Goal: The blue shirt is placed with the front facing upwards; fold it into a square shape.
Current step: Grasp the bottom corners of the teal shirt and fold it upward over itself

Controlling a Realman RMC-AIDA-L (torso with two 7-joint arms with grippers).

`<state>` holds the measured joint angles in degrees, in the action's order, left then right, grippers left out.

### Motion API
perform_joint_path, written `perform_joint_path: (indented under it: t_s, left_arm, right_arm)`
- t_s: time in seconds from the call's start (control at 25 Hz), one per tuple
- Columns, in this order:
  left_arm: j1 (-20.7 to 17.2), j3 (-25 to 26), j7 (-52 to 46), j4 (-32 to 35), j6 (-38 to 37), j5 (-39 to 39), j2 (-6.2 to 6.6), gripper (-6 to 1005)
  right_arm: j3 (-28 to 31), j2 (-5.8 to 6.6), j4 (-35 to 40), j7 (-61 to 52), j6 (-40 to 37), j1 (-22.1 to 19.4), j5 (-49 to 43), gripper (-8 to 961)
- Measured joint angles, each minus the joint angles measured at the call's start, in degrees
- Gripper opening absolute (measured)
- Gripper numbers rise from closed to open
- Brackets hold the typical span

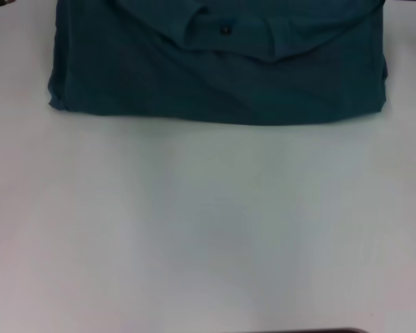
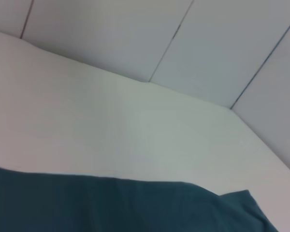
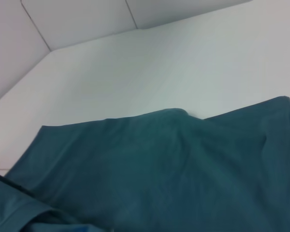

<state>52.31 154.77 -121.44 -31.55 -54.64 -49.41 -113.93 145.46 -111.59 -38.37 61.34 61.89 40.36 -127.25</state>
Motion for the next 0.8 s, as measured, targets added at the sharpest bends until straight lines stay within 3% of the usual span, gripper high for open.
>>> perform_joint_path:
  t_s: [0.32,0.8]
  left_arm:
    - [-0.84,0.01,0.6,3.33,4.53,0.0,-0.71,0]
    - [-1.97,0.07,1.75,3.52,9.01,0.01,-3.5,28]
  right_arm:
    - [-1.59,-0.2,2.46,0.67,-4.34,0.37,0.03,58]
    - [-1.77,-1.36,7.85,5.95,-10.79,1.69,1.58,57]
